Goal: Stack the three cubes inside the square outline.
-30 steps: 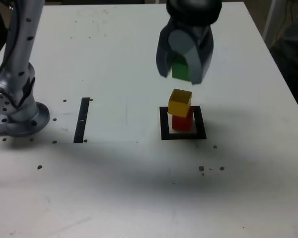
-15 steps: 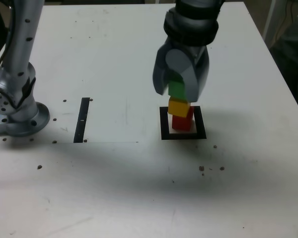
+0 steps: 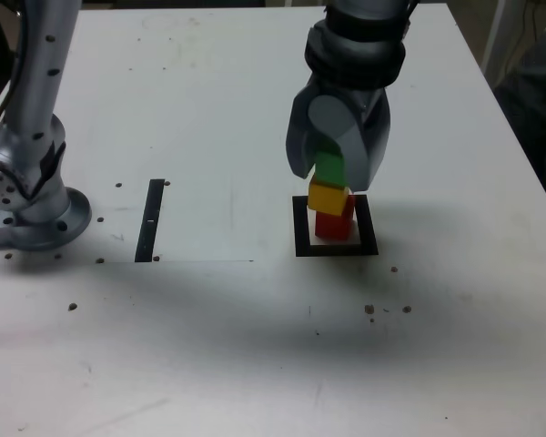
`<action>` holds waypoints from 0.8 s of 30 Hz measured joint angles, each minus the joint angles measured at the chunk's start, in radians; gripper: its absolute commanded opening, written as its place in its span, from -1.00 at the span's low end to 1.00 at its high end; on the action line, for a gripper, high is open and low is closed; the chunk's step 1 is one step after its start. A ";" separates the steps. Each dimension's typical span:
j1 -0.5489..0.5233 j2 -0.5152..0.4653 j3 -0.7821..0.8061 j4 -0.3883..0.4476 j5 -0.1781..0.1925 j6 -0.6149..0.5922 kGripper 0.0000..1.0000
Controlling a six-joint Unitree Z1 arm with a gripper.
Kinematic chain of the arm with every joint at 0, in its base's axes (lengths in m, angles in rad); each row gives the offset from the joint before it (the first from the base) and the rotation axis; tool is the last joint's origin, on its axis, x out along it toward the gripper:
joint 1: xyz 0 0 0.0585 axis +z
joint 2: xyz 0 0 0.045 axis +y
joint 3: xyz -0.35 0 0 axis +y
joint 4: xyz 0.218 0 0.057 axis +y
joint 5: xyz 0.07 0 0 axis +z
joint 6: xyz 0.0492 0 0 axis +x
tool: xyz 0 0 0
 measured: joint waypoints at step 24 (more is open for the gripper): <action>0.000 -0.156 0.028 0.085 0.002 0.021 0.99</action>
